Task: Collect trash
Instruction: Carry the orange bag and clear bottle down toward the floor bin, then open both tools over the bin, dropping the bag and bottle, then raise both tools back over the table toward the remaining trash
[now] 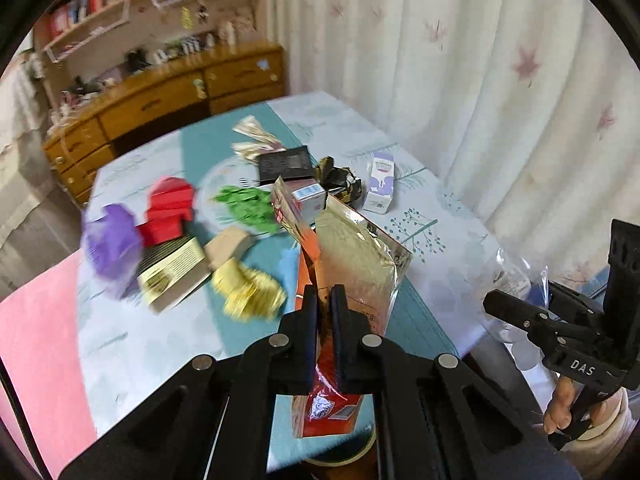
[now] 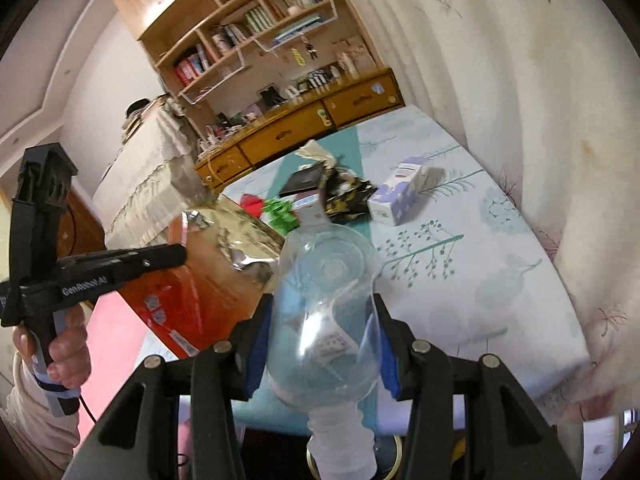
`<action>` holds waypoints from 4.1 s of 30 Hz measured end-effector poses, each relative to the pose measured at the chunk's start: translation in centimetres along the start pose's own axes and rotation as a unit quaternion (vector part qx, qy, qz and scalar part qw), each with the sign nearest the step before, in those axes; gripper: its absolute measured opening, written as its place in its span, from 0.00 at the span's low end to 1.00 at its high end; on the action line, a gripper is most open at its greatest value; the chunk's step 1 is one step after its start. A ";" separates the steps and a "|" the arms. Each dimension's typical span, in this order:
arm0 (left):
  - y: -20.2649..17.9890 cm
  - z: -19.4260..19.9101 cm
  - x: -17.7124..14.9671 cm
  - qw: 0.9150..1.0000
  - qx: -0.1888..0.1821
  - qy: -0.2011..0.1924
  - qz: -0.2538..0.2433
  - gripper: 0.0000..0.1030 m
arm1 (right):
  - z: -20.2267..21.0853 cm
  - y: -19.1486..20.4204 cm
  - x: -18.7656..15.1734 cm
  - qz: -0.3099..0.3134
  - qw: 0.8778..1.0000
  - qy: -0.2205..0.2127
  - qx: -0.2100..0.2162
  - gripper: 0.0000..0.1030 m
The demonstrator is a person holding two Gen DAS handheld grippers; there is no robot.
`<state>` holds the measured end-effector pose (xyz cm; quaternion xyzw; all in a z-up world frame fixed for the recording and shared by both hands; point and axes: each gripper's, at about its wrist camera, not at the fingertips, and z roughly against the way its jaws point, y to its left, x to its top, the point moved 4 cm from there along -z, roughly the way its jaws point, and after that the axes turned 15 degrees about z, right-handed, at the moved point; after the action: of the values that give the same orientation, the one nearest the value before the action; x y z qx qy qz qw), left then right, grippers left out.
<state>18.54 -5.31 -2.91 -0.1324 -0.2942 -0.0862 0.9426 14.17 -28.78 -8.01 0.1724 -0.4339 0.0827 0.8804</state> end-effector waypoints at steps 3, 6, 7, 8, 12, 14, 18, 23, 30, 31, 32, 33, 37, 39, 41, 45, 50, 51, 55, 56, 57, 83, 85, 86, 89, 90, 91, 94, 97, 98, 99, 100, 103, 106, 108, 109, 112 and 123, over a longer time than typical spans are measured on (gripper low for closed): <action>0.9 3.4 -2.5 0.999 0.017 -0.029 0.011 0.04 | 1.6 1.9 -1.3 0.014 1.000 0.002 0.008 0.45; 1.9 5.8 -6.1 0.997 0.033 -0.057 0.027 0.04 | 2.4 3.4 -3.2 0.015 1.000 0.012 0.022 0.45; 2.3 6.3 -7.5 0.997 0.034 -0.059 0.038 0.04 | 2.5 3.8 -3.7 0.015 0.999 0.016 0.026 0.45; 2.4 6.6 -8.6 0.997 0.035 -0.060 0.045 0.04 | 2.7 4.2 -4.4 0.015 0.999 0.023 0.031 0.45; 3.3 7.3 -14.5 0.994 0.027 -0.056 0.085 0.04 | 2.7 5.4 -6.7 0.024 0.998 0.048 0.044 0.45; 3.4 7.2 -17.0 0.993 0.025 -0.055 0.101 0.04 | 2.4 5.8 -8.0 0.031 0.996 0.065 0.049 0.45; 3.2 5.7 -20.4 0.992 0.029 -0.051 0.109 0.04 | 1.9 6.8 -10.5 0.046 0.993 0.094 0.058 0.45; 3.4 2.4 -23.5 0.992 0.043 -0.038 0.109 0.04 | 0.3 7.8 -13.6 0.065 0.988 0.127 0.058 0.45; 4.4 -3.4 -26.7 0.992 0.060 -0.007 0.114 0.04 | -4.4 7.0 -18.1 0.058 0.982 0.170 0.053 0.45; 4.4 -4.4 -27.2 0.991 0.060 -0.001 0.115 0.04 | -5.2 6.9 -18.8 0.056 0.982 0.173 0.051 0.45; 4.5 -5.0 -27.4 0.991 0.062 0.003 0.117 0.04 | -5.8 6.9 -19.3 0.054 0.981 0.177 0.051 0.45; 4.6 -5.9 -27.7 0.991 0.063 0.007 0.119 0.04 | -6.6 6.8 -20.0 0.050 0.981 0.182 0.051 0.45; 5.0 -8.6 -28.4 0.989 0.067 0.013 0.131 0.04 | -9.3 6.4 -22.6 0.041 0.978 0.201 0.048 0.45; 5.2 -9.6 -28.6 0.988 0.069 0.015 0.139 0.04 | -10.4 6.1 -23.6 0.038 0.977 0.207 0.045 0.45; 5.5 -10.7 -28.7 0.986 0.066 0.014 0.152 0.04 | -11.5 5.7 -24.7 0.034 0.976 0.213 0.043 0.45; 5.6 -12.9 -29.5 0.984 0.066 0.027 0.161 0.05 | -14.0 4.3 -26.6 0.007 0.973 0.225 0.043 0.45; 5.9 -16.5 -30.5 0.982 0.073 0.058 0.165 0.05 | -16.3 2.2 -28.1 -0.043 0.972 0.226 0.048 0.45; 6.0 -17.2 -30.8 0.981 0.074 0.068 0.166 0.05 | -16.7 1.9 -28.4 -0.050 0.972 0.226 0.047 0.45; 6.8 -20.0 -31.7 0.978 0.083 0.098 0.167 0.05 | -18.5 0.9 -29.8 -0.073 0.967 0.242 0.044 0.45; 7.1 -20.5 -31.9 0.977 0.085 0.103 0.169 0.05 | -19.0 0.6 -30.2 -0.083 0.964 0.249 0.043 0.45; 7.4 -21.1 -32.0 0.975 0.089 0.109 0.171 0.05 | -19.5 0.1 -30.6 -0.091 0.961 0.256 0.044 0.45; 12.4 -23.2 -33.1 0.948 0.149 0.134 0.248 0.69 | -23.8 1.9 -32.0 -0.065 0.955 0.288 0.030 0.67; 12.8 -22.9 -33.2 0.950 0.149 0.123 0.245 0.69 | -23.7 2.1 -32.0 -0.060 0.956 0.285 0.030 0.67; 12.7 -22.7 -33.1 0.951 0.151 0.117 0.244 0.69 | -23.7 2.2 -31.9 -0.058 0.957 0.283 0.028 0.67; 12.7 -22.2 -32.8 0.953 0.152 0.102 0.242 0.69 | -23.5 2.3 -31.7 -0.052 0.958 0.280 0.024 0.67; 12.7 -21.9 -32.7 0.953 0.153 0.099 0.243 0.69 | -23.3 2.4 -31.6 -0.049 0.959 0.277 0.022 0.67; 12.7 -21.7 -32.5 0.953 0.151 0.097 0.244 0.69 | -23.1 2.5 -31.4 -0.044 0.960 0.275 0.020 0.67; 12.6 -20.7 -32.2 0.955 0.150 0.088 0.242 0.69 | -22.5 2.8 -31.0 -0.029 0.963 0.267 0.015 0.67; 11.8 -19.5 -31.6 0.959 0.153 0.080 0.226 0.69 | -21.5 3.2 -30.5 -0.018 0.966 0.257 0.015 0.67; 11.6 -19.2 -31.4 0.960 0.152 0.079 0.221 0.69 | -20.9 3.3 -30.3 -0.015 0.967 0.253 0.015 0.67; 11.3 -18.7 -31.2 0.962 0.149 0.077 0.216 0.69 | -20.6 3.4 -30.2 -0.013 0.968 0.251 0.014 0.67; 11.1 -18.1 -30.9 0.964 0.143 0.072 0.214 0.69 | -20.1 3.6 -30.0 -0.010 0.969 0.247 0.013 0.67; 10.5 -16.6 -30.3 0.967 0.129 0.060 0.211 0.69 | -18.6 4.2 -29.0 0.000 0.973 0.232 0.015 0.67; 10.0 -14.4 -29.6 0.970 0.117 0.051 0.206 0.69 | -16.6 5.0 -28.0 0.018 0.976 0.216 0.018 0.67; 9.6 -13.1 -29.3 0.972 0.104 0.047 0.204 0.69 | -15.2 5.5 -27.4 0.028 0.978 0.208 0.022 0.67; 9.4 -12.6 -29.2 0.973 0.100 0.046 0.203 0.69 | -14.3 5.8 -27.0 0.034 0.978 0.203 0.024 0.67; 9.1 -10.1 -28.9 0.976 0.088 0.036 0.195 0.69 | -12.4 6.9 -26.1 0.060 0.979 0.191 0.028 0.67; 8.2 -2.2 -26.4 0.981 0.086 -0.020 0.172 0.73 | -5.8 12.4 -20.1 0.160 0.980 0.115 0.035 0.67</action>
<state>0.21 4.08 -21.54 -0.1014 -0.2918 0.1056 0.9452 2.55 -14.99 -24.31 0.1206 -0.3486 0.2570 0.8933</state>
